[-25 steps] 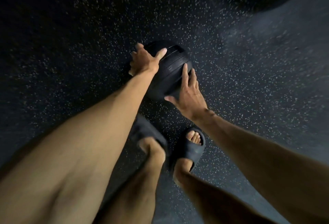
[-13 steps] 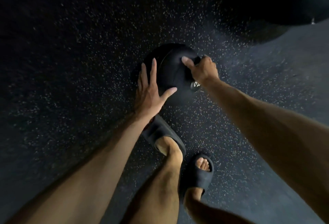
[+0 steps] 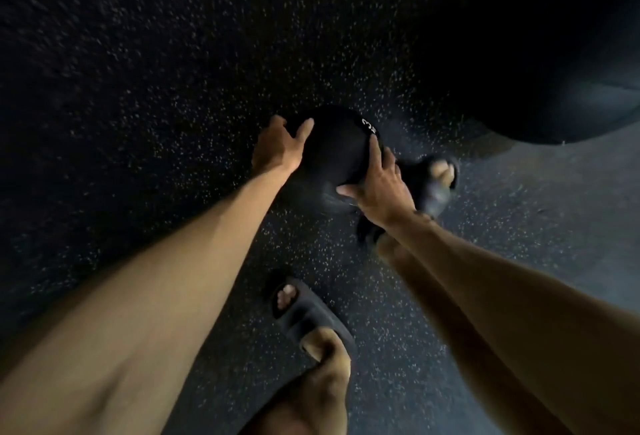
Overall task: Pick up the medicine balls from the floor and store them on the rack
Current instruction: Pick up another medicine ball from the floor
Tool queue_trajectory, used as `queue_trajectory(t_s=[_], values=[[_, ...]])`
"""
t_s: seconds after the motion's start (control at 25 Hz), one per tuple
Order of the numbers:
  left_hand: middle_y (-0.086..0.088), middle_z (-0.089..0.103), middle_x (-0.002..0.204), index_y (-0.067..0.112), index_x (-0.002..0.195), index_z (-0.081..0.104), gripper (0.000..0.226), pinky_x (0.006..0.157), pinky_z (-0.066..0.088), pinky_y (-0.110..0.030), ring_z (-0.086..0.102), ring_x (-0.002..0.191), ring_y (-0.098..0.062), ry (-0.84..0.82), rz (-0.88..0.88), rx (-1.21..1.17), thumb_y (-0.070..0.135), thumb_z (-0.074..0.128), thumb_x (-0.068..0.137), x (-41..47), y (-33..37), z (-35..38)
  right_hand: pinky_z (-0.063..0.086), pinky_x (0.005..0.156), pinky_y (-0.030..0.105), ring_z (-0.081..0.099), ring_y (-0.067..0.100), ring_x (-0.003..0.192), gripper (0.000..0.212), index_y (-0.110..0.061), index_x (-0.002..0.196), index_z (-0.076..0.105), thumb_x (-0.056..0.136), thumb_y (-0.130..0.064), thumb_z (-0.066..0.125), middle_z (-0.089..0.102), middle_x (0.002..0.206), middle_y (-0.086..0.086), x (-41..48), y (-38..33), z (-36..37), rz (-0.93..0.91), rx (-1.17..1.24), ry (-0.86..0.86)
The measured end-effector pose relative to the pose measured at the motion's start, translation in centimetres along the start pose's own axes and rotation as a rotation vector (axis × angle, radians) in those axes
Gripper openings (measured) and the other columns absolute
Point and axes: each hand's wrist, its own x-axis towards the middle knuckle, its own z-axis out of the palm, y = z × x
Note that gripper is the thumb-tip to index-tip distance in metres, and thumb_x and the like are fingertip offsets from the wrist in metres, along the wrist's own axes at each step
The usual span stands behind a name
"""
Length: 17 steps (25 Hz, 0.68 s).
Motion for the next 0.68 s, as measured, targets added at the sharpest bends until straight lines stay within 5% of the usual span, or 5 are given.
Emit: queue_trajectory(t_s=[0.16,0.24,0.32,0.52,0.68], values=[[-0.013,0.026,0.159,0.022,0.157,0.022,0.082,0.115,0.030,-0.042,0.029,0.145,-0.031,0.028,0.252,-0.107,0.063,0.051,0.092,-1.0,-0.1,1.2,0.043,0.106,0.051,0.054,0.040,0.127,0.112,-0.016,0.158,0.021,0.075,-0.083,0.055,0.055,0.140,0.020,8.9,-0.8,-6.3,0.054,-0.070,-0.072],[-0.012,0.007,0.165,0.035,0.158,0.006,0.096,0.118,0.023,-0.052,0.011,0.151,-0.033,0.030,0.252,-0.155,0.070,0.056,0.085,-0.8,1.1,2.1,0.048,0.101,0.050,0.060,0.038,0.118,0.109,-0.014,0.140,0.050,0.067,-0.094,0.041,0.063,0.129,0.017,12.5,-2.1,-8.9,0.090,0.020,-0.064],[-0.013,0.001,0.166,0.040,0.157,0.001,0.101,0.116,0.024,-0.059,0.006,0.151,-0.037,0.051,0.235,-0.162,0.074,0.058,0.080,0.2,3.1,2.1,0.048,0.101,0.045,0.058,0.038,0.118,0.094,-0.006,0.132,0.057,0.084,-0.085,0.038,0.062,0.129,0.019,15.3,-3.1,-10.6,0.115,0.101,-0.032],[-0.016,0.019,0.159,0.038,0.156,0.012,0.094,0.108,0.037,-0.061,0.023,0.143,-0.040,0.094,0.124,-0.005,0.078,0.052,0.081,5.8,8.1,-0.3,0.037,0.109,0.044,0.043,0.039,0.137,0.074,-0.013,0.153,0.033,0.099,-0.063,0.040,0.043,0.150,0.020,15.7,-2.8,-12.4,-0.067,0.197,0.011],[-0.013,0.037,0.150,0.032,0.151,0.031,0.089,0.106,0.038,-0.061,0.039,0.136,-0.039,0.088,-0.079,-0.047,0.080,0.051,0.079,11.7,13.8,-2.8,0.021,0.120,0.047,0.004,0.032,0.155,0.115,-0.025,0.160,-0.012,0.083,-0.074,0.057,-0.003,0.168,0.015,14.3,-1.0,-11.9,-0.291,0.095,-0.087]])
